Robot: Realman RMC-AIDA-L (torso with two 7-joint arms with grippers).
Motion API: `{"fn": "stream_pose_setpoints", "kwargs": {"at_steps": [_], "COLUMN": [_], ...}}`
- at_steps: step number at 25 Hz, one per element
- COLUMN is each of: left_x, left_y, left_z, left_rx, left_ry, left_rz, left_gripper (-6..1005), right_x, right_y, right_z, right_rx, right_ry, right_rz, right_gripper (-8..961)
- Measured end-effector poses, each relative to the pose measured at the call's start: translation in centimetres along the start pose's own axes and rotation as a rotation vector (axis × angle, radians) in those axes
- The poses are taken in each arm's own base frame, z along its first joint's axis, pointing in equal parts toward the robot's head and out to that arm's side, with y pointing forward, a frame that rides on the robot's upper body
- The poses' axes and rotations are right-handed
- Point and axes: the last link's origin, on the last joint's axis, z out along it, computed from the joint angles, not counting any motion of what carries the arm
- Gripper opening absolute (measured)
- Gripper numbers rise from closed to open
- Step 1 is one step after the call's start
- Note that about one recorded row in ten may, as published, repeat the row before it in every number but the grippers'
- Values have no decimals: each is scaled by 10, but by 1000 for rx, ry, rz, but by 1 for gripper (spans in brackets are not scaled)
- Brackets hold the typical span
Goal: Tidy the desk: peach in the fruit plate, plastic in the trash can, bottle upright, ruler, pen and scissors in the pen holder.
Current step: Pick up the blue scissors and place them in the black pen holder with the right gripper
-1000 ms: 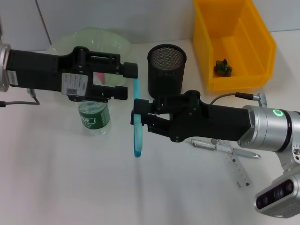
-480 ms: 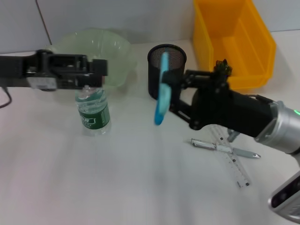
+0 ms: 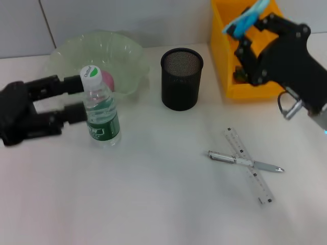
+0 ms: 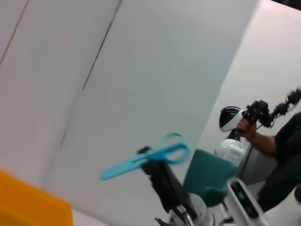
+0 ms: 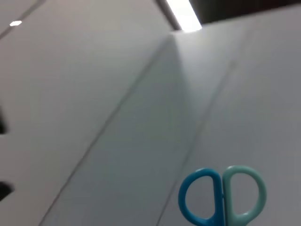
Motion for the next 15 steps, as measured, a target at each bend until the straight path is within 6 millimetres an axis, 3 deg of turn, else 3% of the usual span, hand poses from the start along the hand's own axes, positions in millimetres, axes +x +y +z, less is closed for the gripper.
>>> {"fn": "stream_pose_setpoints", "kwargs": {"at_steps": [4,7,9,15], "left_x": [-23,-28,-53,-69], "left_y": [9,9,8,7], "left_z": [0,-1,-1,1], "left_rx": [46,59,99,130], "left_ry": [48,59,113,123], "left_rz": [203,235,349,400], "left_gripper": [781,790,790,791], "right_x": [9,14,22,36], "right_y": [-10,-13,-20,-32], "right_z": [16,22,29,42], "right_rx": [30,36,46,63], "right_ry": [35,60,106,205], "right_rz": [263,340,406,437], "right_gripper": [240,240,240,241]}}
